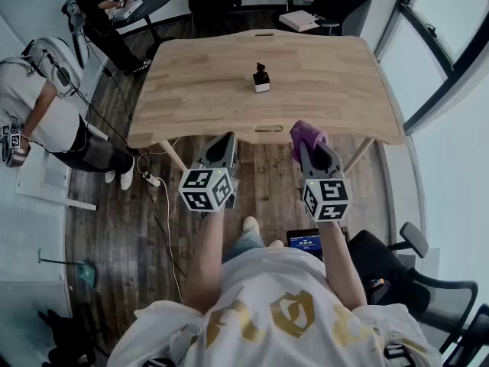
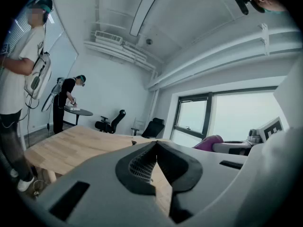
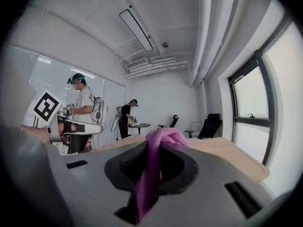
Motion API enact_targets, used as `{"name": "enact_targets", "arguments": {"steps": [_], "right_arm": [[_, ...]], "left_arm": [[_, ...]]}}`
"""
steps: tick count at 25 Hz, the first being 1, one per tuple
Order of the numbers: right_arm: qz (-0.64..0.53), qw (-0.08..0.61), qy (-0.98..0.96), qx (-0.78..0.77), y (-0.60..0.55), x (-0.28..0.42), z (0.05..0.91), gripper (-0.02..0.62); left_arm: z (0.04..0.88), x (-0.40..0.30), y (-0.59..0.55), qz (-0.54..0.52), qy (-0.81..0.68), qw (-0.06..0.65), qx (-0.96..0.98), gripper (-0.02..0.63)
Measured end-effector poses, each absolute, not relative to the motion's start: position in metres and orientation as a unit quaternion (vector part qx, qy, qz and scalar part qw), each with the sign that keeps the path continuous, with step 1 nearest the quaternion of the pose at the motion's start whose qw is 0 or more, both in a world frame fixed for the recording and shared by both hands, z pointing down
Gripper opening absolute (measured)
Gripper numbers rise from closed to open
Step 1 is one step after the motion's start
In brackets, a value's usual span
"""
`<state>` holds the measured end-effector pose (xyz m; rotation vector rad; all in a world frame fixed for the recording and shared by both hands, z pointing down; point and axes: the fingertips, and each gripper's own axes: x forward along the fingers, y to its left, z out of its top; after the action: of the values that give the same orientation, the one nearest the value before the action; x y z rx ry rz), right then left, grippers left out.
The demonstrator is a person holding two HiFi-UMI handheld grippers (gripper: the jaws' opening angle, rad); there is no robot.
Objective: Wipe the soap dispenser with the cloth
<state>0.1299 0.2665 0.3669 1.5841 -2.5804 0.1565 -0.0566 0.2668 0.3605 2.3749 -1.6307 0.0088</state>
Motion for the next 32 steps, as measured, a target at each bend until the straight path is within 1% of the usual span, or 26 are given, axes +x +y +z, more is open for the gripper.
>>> {"name": "enact_targets", "arguments": {"steps": [9, 14, 23, 28, 32], "right_arm": [[0.055, 0.056, -0.85, 0.521, 0.269, 0.135, 0.367, 0.051], [0.081, 0.028, -0.849, 0.521, 0.27, 0.142, 0.364, 0.051], [0.083, 0.028, -0.853, 0.515, 0.271, 0.146, 0.368, 0.051], [0.084, 0.024, -0.853, 0.514, 0.248, 0.156, 0.368, 0.052], [0.085, 0.037, -0.853, 0.513, 0.215, 0.155, 0.378, 0.052]], "left_arm": [[0.366, -0.047, 0.264, 0.011, -0.556, 0.136, 0.82, 0.009], [0.366, -0.047, 0.266, 0.017, -0.558, 0.135, 0.819, 0.009], [0.364, -0.047, 0.262, 0.021, -0.563, 0.132, 0.816, 0.009], [0.368, -0.033, 0.24, 0.031, -0.554, 0.13, 0.821, 0.009], [0.378, -0.034, 0.212, 0.03, -0.554, 0.139, 0.82, 0.009]]}}
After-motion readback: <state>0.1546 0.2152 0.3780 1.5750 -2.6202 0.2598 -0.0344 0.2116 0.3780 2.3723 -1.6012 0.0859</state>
